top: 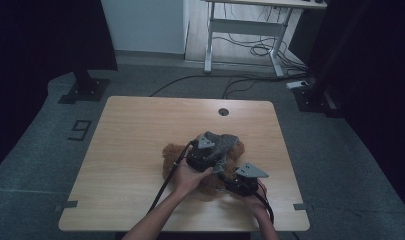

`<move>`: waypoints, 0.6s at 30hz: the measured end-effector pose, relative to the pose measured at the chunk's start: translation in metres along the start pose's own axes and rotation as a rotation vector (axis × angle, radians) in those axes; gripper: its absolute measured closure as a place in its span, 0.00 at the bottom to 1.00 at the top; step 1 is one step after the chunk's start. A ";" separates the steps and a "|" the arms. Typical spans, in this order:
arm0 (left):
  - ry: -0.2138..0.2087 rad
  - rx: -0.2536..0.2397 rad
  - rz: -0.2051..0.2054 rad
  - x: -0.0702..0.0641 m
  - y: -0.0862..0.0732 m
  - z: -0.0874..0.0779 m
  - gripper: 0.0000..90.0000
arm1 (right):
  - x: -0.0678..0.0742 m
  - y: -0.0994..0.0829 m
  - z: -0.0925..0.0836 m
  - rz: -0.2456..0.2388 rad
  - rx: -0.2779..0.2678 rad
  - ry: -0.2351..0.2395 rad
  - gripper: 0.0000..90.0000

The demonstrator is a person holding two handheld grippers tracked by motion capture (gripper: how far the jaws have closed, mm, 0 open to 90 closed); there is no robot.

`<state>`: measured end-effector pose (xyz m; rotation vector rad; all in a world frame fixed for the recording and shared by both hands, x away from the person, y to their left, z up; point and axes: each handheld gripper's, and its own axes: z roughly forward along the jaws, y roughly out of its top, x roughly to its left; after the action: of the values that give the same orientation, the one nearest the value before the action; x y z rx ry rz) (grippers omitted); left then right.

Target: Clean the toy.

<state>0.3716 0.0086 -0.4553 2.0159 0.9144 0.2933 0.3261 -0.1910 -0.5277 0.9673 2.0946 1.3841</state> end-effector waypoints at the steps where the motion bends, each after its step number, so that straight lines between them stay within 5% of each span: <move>1: 0.010 0.001 -0.004 0.004 -0.002 -0.003 0.85 | -0.001 0.000 0.000 0.007 0.001 0.001 0.54; 9: 0.088 -0.034 -0.026 0.042 -0.027 -0.042 0.84 | -0.002 -0.001 0.001 0.027 -0.007 -0.005 0.54; 18: 0.135 -0.051 -0.110 0.085 -0.056 -0.079 0.84 | -0.002 -0.002 0.001 0.043 -0.017 -0.008 0.54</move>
<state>0.3629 0.1368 -0.4643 1.9099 1.0873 0.3917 0.3274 -0.1923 -0.5302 1.0143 2.0646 1.4146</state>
